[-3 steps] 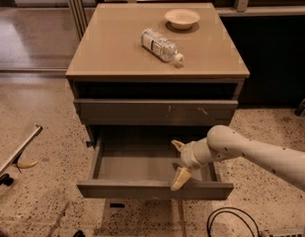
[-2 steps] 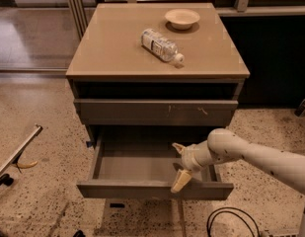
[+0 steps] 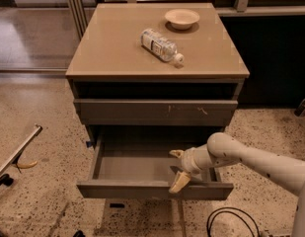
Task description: Close middle drawer
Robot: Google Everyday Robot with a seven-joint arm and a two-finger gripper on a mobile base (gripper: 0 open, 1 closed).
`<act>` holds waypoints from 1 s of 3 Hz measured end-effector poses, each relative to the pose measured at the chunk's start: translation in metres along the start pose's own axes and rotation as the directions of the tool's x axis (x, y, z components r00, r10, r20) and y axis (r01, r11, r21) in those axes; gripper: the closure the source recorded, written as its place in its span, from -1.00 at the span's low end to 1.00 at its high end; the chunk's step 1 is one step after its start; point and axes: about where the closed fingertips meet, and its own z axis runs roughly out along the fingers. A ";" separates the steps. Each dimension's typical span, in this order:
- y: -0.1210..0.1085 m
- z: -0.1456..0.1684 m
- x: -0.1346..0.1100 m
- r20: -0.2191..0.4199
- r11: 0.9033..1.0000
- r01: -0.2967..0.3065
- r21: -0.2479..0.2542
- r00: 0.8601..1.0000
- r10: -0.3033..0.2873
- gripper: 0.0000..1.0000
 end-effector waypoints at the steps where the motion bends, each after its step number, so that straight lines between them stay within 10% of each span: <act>1: -0.006 0.005 -0.002 0.008 1.000 0.006 -0.001 1.000 -0.006 -0.16; 3: 0.000 -0.003 -0.006 0.008 1.000 0.006 -0.001 1.000 -0.006 0.68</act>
Offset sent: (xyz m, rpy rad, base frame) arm 0.0374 0.0133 0.0122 0.0084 -0.0606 0.0144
